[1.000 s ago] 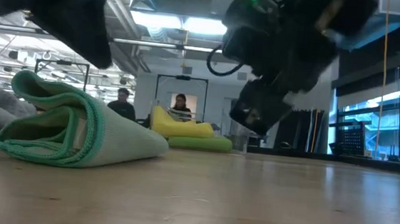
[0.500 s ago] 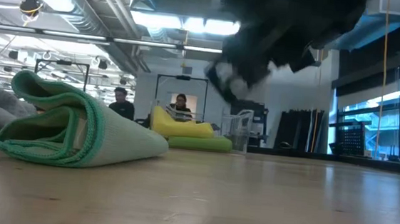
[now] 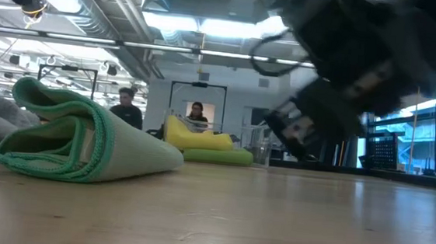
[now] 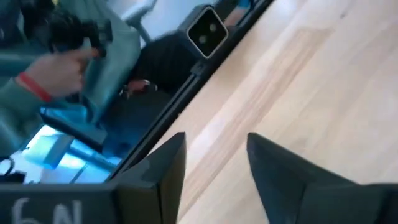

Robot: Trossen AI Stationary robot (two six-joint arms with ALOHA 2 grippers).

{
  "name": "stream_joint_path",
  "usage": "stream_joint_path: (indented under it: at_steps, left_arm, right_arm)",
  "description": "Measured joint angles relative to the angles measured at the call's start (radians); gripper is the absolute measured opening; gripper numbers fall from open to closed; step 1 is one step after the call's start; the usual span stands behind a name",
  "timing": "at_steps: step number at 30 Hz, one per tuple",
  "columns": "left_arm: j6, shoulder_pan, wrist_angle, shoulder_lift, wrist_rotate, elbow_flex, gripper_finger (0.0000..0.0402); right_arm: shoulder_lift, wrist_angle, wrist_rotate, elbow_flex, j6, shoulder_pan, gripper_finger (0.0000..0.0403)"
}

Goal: Fold microfiber towels
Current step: Put the light green microfiber cloth into the transparent bin

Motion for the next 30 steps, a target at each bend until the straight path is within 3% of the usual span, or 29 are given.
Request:
stream_joint_path:
  at_steps: [8,13,18,21,25,30]
  left_arm:
    - [-0.131,0.034,0.456,-0.253,-0.149,-0.426,0.0197]
    - [-0.128,0.14,0.498,-0.347,-0.09,-0.576,0.0207]
    - [-0.122,0.236,0.557,-0.395,0.043,-0.711,0.0221]
    - [-0.066,0.286,0.747,-0.397,0.08,-0.802,0.023]
    - [0.026,0.337,0.995,-0.391,0.099,-0.895,0.0236]
    - [0.084,0.377,1.024,-0.374,0.147,-0.914,0.0233]
  right_arm:
    - [0.0,0.633,0.063,-0.303,0.316,-0.001,0.0185]
    - [0.0,0.859,0.182,-0.405,0.577,-0.009,0.0229]
    - [0.0,0.906,0.371,-0.444,0.803,-0.006,0.0284]
    - [0.0,0.903,0.535,-0.442,0.902,-0.005,0.0315]
    - [0.0,0.899,0.719,-0.386,0.924,-0.006,0.0351]
    - [0.004,0.695,0.804,-0.221,0.899,-0.003,0.0362]
